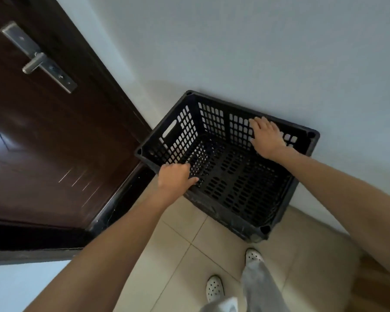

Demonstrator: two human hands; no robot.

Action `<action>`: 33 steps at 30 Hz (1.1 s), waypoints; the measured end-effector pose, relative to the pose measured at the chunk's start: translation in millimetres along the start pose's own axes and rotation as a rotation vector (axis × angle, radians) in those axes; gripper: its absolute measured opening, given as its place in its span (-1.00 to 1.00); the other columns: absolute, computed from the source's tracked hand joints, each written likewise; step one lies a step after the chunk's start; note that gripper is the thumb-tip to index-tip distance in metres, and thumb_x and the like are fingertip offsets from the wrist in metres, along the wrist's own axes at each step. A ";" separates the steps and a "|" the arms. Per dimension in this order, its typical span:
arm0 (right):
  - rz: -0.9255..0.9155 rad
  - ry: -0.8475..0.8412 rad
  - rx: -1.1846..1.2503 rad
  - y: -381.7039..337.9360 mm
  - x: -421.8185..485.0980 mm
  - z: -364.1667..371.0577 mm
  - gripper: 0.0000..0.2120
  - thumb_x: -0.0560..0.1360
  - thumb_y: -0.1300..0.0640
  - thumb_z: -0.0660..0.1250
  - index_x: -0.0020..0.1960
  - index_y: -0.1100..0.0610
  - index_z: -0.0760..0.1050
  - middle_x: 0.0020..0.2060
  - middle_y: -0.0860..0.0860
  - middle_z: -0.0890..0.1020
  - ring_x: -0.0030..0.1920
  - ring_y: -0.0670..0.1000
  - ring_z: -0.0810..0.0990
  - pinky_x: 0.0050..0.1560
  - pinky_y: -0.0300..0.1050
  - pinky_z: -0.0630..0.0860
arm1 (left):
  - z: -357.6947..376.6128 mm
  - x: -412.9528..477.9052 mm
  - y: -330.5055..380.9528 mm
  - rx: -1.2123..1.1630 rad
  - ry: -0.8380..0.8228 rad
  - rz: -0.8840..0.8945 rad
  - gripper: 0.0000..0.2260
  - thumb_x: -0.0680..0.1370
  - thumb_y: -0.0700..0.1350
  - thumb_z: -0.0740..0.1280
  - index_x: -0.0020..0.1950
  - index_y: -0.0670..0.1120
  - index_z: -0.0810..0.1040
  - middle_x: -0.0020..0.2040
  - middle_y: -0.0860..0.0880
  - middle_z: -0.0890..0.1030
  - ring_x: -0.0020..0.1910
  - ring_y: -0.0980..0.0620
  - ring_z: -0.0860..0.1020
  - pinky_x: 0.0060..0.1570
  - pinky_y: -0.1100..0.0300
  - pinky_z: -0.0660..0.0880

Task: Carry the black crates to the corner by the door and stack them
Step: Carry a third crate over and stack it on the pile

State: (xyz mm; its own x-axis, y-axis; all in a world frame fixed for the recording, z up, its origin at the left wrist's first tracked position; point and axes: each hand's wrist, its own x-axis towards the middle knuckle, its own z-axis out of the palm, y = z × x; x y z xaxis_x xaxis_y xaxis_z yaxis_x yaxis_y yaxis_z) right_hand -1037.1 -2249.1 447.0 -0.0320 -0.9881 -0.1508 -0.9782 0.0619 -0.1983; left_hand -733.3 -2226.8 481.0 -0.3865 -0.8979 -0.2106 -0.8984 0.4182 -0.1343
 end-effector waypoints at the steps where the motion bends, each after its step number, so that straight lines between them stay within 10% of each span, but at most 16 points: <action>1: 0.007 -0.012 0.012 -0.4 -17.6 4.4 -0.38 0.62 0.03 0.14 0.57 0.16 -0.02 0.55 0.12 0.09 0.56 0.14 0.00 0.53 0.09 -0.03 | 4.9 -1.1 11.7 -0.026 0.052 0.108 -0.63 0.52 0.29 0.25 -0.15 -0.01 0.40 -0.29 0.03 0.54 -0.12 -0.09 0.61 -0.16 0.03 0.39; 7: 0.055 -0.100 0.047 -24.8 -130.4 42.0 -0.45 0.59 -0.27 -0.08 0.40 -0.03 0.38 0.37 -0.03 0.47 0.40 0.04 0.38 0.39 0.03 0.24 | 42.6 -26.6 77.3 -0.046 0.140 0.352 -0.64 0.62 0.16 0.07 -0.08 0.02 0.57 -0.13 -0.01 0.69 -0.05 -0.08 0.63 -0.03 0.03 0.43; 15: 0.032 -0.020 -0.047 -83.3 -206.6 69.2 -0.27 0.57 -0.28 -0.34 0.03 -0.11 0.61 -0.07 -0.12 0.70 0.10 -0.02 0.60 0.31 0.03 0.16 | 38.2 -31.6 67.8 0.017 0.258 0.486 -0.54 0.65 0.00 0.14 -0.40 -0.07 0.58 -0.50 -0.04 0.58 -0.52 -0.08 0.56 -0.50 0.22 0.22; 26: 0.084 0.170 -0.169 -95.1 -207.9 77.9 -0.28 0.60 -0.29 -0.25 -0.19 -0.03 0.62 -0.29 -0.09 0.69 -0.17 -0.01 0.63 0.11 -0.04 0.33 | 48.9 -16.0 63.6 0.043 0.249 0.600 -0.58 0.64 0.01 -0.04 -0.08 -0.03 0.60 -0.22 0.01 0.64 -0.16 -0.04 0.60 -0.31 0.11 0.37; 33: 0.057 0.196 -0.085 -90.6 -209.8 72.2 -0.30 0.58 -0.32 -0.25 0.02 -0.03 0.62 -0.09 -0.09 0.70 0.04 -0.01 0.61 0.18 -0.02 0.34 | 44.6 -6.9 69.3 -0.017 0.012 0.590 -0.64 0.67 0.03 -0.06 0.31 0.06 0.46 0.18 0.01 0.61 0.20 -0.07 0.52 0.09 -0.01 0.46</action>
State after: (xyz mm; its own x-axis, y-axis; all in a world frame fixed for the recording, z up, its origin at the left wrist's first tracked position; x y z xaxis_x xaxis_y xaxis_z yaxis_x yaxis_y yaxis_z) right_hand -927.0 -2037.2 426.7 -0.1186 -0.9924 0.0332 -0.9872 0.1142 -0.1117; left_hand -783.6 -2185.5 429.9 -0.8241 -0.5160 -0.2337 -0.5342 0.8451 0.0180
